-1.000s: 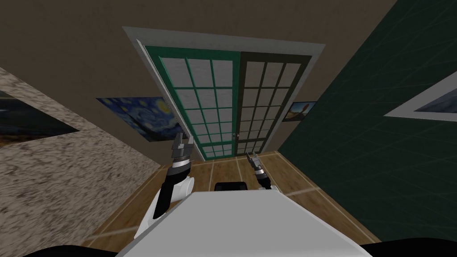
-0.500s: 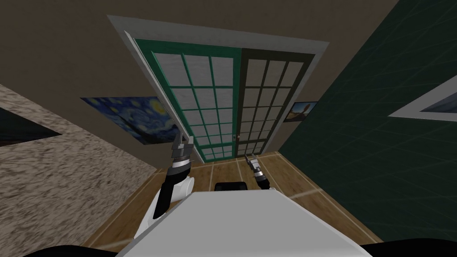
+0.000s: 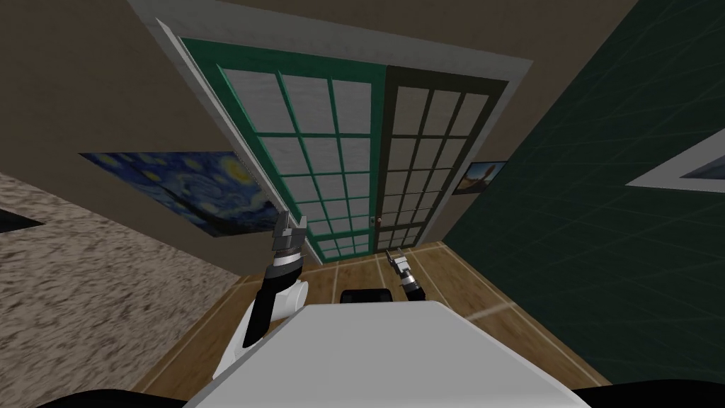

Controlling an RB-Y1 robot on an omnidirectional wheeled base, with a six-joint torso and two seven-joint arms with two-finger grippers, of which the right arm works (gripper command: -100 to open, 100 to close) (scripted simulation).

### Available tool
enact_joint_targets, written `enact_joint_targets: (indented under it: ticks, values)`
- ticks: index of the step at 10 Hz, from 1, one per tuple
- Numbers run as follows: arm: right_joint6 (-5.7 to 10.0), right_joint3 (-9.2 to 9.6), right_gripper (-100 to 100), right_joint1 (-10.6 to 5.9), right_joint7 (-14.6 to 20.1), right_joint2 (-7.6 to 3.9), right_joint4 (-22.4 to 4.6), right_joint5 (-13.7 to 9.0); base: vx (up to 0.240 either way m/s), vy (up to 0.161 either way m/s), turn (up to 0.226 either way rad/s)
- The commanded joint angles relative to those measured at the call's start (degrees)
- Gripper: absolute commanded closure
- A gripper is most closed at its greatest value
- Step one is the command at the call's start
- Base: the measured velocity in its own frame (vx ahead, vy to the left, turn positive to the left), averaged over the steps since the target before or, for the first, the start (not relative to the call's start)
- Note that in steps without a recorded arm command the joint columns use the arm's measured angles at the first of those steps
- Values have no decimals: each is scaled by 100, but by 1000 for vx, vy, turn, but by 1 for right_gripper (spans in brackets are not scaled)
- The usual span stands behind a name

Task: Pull the door open

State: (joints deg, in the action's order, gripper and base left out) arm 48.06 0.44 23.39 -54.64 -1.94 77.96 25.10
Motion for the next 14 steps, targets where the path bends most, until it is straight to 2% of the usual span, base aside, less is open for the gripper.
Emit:
enact_joint_targets:
  ticks: [1, 7, 14]
  values:
    - [32, -17, -100, -36, -154, 18, -159, 62, 104, 26, -41]
    - [165, -54, -100, -117, -785, 179, -777, 342, 126, 14, -60]
    - [286, -88, -100, -191, -1363, 389, -1343, 598, 166, -6, -86]
